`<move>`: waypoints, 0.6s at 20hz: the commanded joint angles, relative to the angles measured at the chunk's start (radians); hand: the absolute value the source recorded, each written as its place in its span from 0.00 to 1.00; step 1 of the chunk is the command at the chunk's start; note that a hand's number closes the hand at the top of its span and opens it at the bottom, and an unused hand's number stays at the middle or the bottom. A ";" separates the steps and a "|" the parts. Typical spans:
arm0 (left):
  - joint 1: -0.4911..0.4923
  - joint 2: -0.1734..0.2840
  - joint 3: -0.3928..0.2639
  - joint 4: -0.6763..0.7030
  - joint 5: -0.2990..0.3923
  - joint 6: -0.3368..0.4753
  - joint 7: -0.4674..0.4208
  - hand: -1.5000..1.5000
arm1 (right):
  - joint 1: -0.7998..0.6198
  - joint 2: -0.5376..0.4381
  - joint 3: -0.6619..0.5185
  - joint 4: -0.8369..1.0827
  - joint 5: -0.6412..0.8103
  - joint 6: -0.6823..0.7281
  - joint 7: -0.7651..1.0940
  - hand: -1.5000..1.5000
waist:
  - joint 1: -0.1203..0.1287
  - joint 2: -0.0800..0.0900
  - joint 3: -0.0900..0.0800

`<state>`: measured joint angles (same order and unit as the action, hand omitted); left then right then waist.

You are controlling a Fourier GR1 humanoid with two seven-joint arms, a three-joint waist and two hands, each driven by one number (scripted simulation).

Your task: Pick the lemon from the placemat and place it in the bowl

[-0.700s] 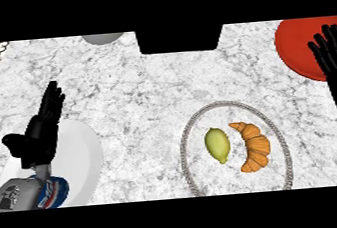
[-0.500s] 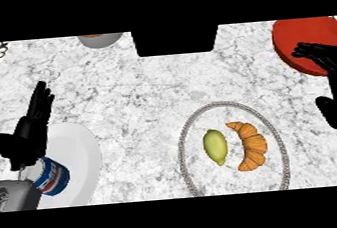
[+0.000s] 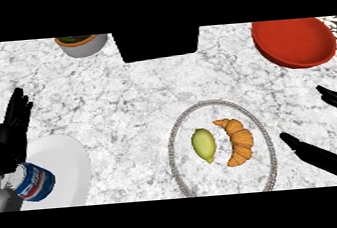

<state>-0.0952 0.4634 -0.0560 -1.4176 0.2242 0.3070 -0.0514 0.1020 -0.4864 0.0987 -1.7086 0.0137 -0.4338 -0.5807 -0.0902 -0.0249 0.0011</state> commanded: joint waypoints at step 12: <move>0.012 -0.008 -0.062 -0.176 -0.030 0.001 0.140 0.50 | 0.664 0.223 0.210 -0.278 0.314 -0.320 -0.309 0.00 | 0.080 0.022 -0.002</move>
<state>-0.1043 0.4735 -0.0965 -1.5434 0.2156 0.3147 0.0568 0.6435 -0.2547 0.2793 -1.8615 0.2617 -0.6975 -0.8961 -0.0225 -0.0051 0.0006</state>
